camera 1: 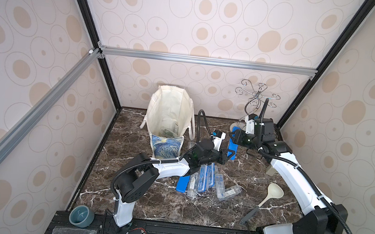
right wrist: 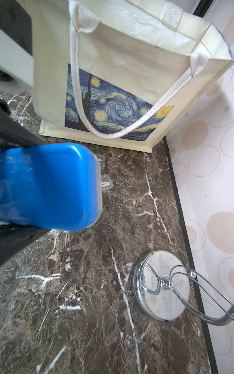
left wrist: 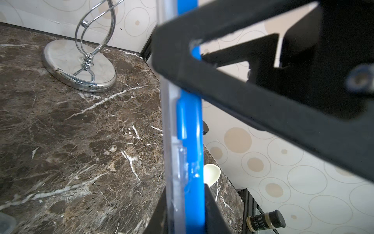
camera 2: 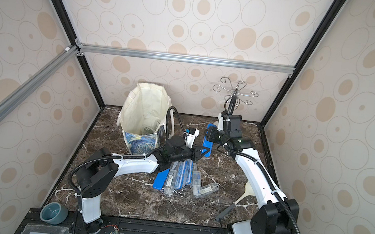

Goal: Put the compass set into the canvas bag
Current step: Pick up the compass set at the center of the board.

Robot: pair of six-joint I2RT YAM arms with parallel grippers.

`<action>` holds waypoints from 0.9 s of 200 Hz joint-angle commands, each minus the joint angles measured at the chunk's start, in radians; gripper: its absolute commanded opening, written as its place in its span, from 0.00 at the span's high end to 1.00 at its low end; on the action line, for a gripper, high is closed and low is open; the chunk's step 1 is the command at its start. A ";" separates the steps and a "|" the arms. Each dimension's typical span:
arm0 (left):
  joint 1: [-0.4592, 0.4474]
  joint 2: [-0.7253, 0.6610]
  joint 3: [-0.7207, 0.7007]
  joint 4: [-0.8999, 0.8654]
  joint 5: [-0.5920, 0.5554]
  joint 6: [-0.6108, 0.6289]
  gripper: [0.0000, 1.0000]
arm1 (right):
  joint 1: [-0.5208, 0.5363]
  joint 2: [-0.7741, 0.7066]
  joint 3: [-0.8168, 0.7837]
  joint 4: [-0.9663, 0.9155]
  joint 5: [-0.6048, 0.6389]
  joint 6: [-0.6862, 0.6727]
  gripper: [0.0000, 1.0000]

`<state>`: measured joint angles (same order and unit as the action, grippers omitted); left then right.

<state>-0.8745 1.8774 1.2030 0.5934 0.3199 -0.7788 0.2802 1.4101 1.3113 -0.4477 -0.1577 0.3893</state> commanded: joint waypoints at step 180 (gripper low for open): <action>-0.009 -0.036 0.211 -0.291 -0.135 0.198 0.87 | -0.050 -0.288 -0.137 0.014 0.302 0.002 0.00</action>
<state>-0.8837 1.8774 1.3048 0.4194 0.2615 -0.6765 0.2428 1.2213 1.2232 -0.4458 0.0097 0.3927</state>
